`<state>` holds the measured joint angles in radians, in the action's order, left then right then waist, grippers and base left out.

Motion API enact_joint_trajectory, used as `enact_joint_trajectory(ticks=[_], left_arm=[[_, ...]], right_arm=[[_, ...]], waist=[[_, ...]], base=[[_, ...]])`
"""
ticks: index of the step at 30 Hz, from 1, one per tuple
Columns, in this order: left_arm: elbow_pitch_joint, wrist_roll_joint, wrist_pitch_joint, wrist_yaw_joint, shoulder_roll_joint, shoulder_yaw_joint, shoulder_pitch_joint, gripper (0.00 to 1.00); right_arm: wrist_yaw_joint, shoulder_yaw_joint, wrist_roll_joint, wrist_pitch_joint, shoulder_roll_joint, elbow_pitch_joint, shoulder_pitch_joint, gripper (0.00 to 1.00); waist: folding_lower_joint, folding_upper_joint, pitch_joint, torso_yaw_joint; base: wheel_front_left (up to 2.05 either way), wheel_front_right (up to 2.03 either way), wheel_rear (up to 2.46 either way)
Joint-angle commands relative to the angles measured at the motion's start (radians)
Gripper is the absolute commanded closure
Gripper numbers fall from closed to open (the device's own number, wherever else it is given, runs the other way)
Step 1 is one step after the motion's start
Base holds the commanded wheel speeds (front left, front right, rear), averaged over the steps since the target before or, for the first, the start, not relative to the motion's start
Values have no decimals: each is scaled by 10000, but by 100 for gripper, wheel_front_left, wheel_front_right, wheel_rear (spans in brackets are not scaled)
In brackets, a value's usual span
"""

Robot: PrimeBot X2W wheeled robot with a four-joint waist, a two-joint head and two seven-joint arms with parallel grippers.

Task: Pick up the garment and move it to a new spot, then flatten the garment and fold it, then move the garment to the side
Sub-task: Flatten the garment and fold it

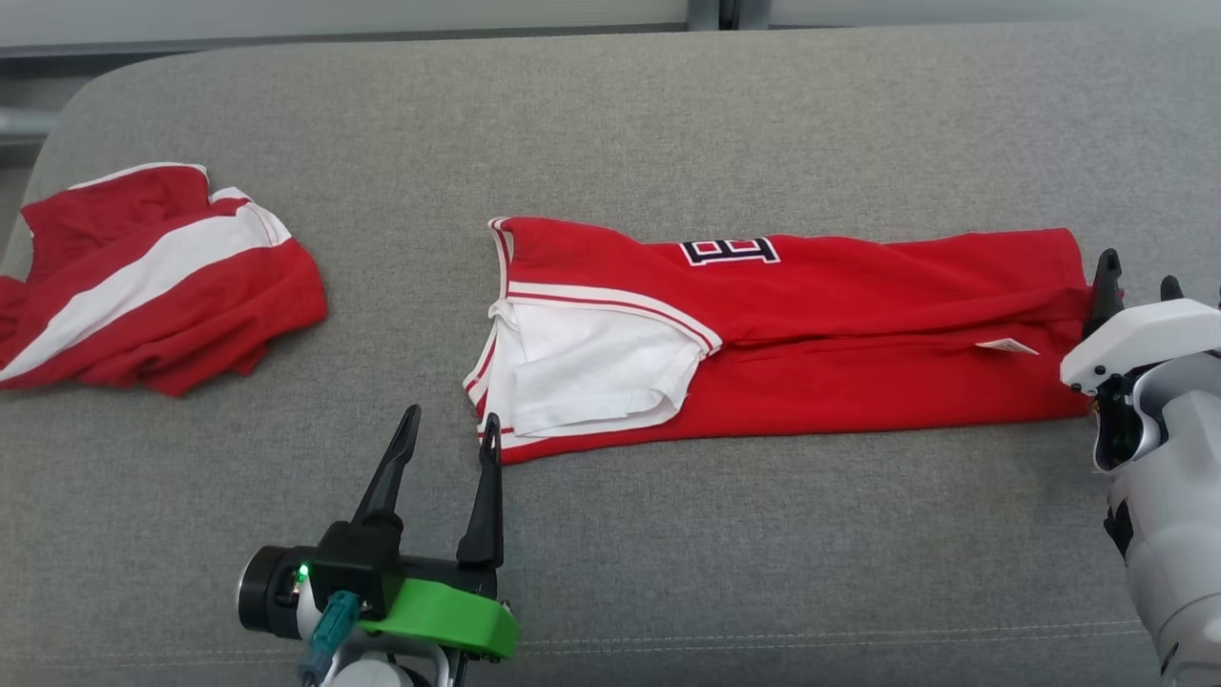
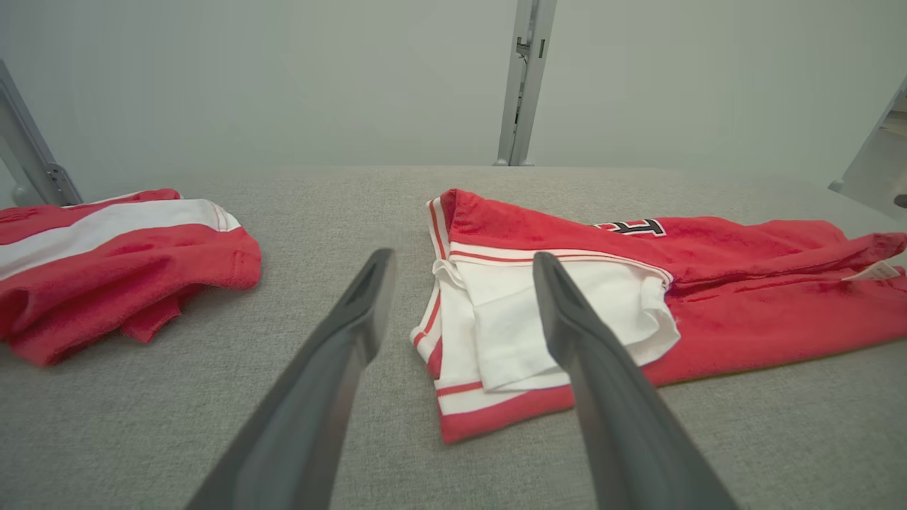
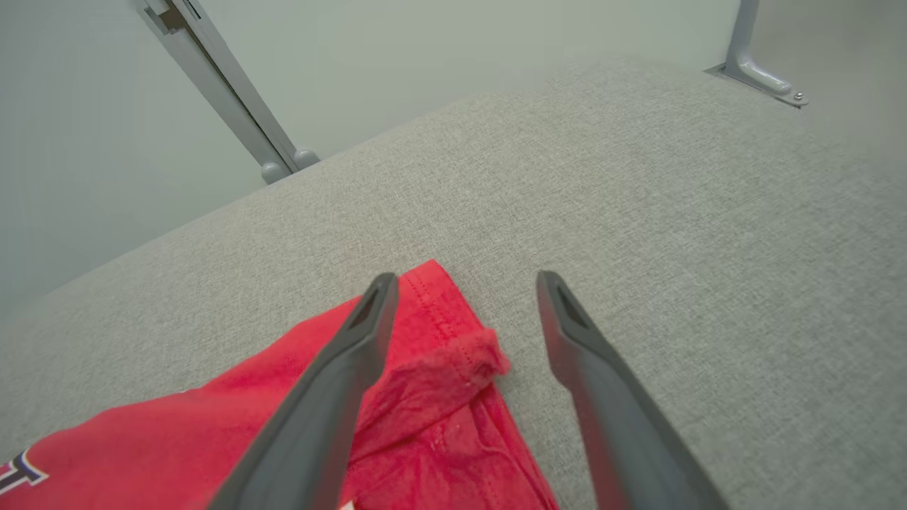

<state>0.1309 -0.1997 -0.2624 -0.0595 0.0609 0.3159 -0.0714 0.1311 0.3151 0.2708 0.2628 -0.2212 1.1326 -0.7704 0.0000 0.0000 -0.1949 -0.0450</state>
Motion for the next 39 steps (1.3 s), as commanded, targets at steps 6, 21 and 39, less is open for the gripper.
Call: enact_joint_trajectory(ticks=[6, 21, 39], left_arm=[[47, 146, -21, 144, -20, -107, -364, 0], [164, 221, -21, 327, -55, -219, -251, 0], [225, 178, -21, 391, -75, -326, -154, 0]], right_arm=[[-8, 321, -556, 32, -63, 790, -292, 0], [-12, 1066, -1445, -147, 184, 1527, 463, 0], [-16, 1373, -1841, -114, 100, 1557, 632, 100]], waist=[[0, 0, -555, -351], [0, 0, -264, -13], [0, 0, -2, -308]], base=[[0, 0, 0], [0, 0, 0], [0, 0, 0]])
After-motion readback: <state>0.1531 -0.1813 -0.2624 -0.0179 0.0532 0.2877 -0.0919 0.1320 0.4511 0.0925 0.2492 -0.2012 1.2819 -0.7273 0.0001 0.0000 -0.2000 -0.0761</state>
